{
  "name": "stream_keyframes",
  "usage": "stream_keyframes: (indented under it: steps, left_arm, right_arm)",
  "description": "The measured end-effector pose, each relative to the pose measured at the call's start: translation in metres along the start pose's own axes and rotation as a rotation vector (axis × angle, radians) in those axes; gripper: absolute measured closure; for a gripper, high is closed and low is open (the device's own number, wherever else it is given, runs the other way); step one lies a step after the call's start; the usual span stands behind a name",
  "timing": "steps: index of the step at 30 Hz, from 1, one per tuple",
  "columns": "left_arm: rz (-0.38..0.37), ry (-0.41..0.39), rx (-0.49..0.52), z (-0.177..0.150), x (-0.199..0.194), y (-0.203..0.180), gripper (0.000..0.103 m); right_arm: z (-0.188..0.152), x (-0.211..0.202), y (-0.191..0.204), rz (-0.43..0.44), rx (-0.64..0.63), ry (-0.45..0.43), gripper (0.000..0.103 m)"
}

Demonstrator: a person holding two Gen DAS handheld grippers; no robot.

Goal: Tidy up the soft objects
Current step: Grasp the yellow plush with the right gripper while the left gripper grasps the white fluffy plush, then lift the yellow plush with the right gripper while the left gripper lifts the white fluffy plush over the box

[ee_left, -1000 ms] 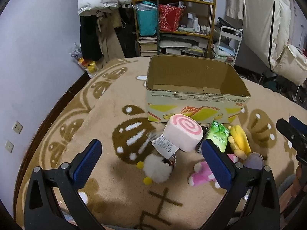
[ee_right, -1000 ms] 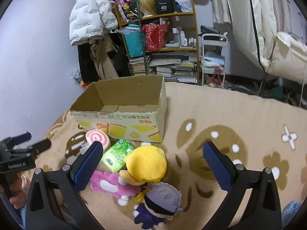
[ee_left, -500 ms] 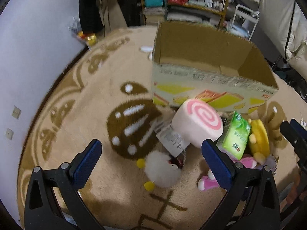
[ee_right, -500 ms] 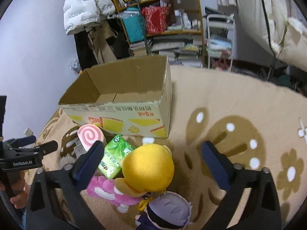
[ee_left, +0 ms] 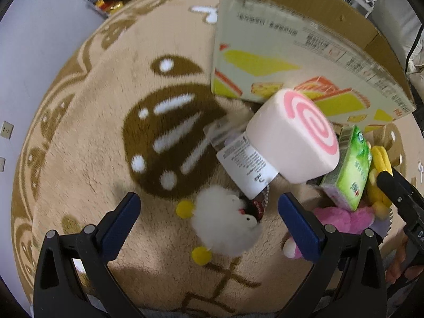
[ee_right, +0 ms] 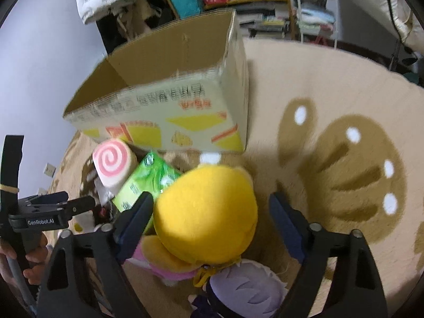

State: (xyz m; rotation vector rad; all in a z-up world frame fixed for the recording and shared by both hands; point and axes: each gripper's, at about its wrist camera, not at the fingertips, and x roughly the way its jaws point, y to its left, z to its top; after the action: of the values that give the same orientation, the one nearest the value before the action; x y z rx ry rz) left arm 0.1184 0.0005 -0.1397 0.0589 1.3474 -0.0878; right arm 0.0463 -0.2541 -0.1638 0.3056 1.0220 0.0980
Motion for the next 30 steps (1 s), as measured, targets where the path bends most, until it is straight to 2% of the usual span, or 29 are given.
stream_keyframes:
  steps: [3,6,10,12,13,14,15,17,20,23,30]
  left_arm:
    - [-0.005,0.034,0.005,-0.001,0.006,-0.001,0.003]
    - [-0.048,0.094,0.017,-0.002,0.016,-0.004,0.005]
    - [-0.027,0.118,0.015,0.0,0.024,-0.005,0.015]
    - [-0.037,0.132,0.004,0.001,0.028,-0.003,0.03]
    - [-0.045,0.139,0.001,0.001,0.029,-0.003,0.032]
    - [-0.06,0.14,-0.002,0.001,0.031,-0.003,0.041]
    - [-0.073,0.135,-0.002,0.001,0.031,-0.003,0.05]
    - [-0.06,0.114,0.002,0.001,0.028,-0.005,0.061]
    - [-0.043,0.098,-0.006,0.0,0.024,-0.005,0.069]
    - [-0.04,0.062,-0.024,-0.002,0.013,-0.002,0.069]
    - [-0.062,-0.076,-0.053,-0.008,-0.022,0.004,0.069]
  right_arm:
    - [0.0,0.003,0.0,0.018,-0.001,0.019,0.023]
    - [-0.003,0.002,0.004,0.029,-0.011,0.014,0.03]
    - [-0.004,0.003,0.006,0.035,-0.018,0.015,0.035]
    - [-0.004,0.004,0.006,0.034,-0.027,0.013,0.037]
    - [-0.005,0.002,0.006,0.036,-0.028,0.012,0.038]
    - [-0.005,0.001,0.005,0.037,-0.031,0.01,0.039]
    - [-0.005,0.001,0.006,0.039,-0.032,0.008,0.041]
    - [-0.005,-0.002,0.007,0.04,-0.038,-0.003,0.044]
    - [-0.005,-0.007,0.009,0.039,-0.049,-0.023,0.048]
    - [-0.004,-0.014,0.008,0.052,-0.051,-0.047,0.057]
    - [-0.004,-0.034,0.006,0.07,-0.034,-0.12,0.063]
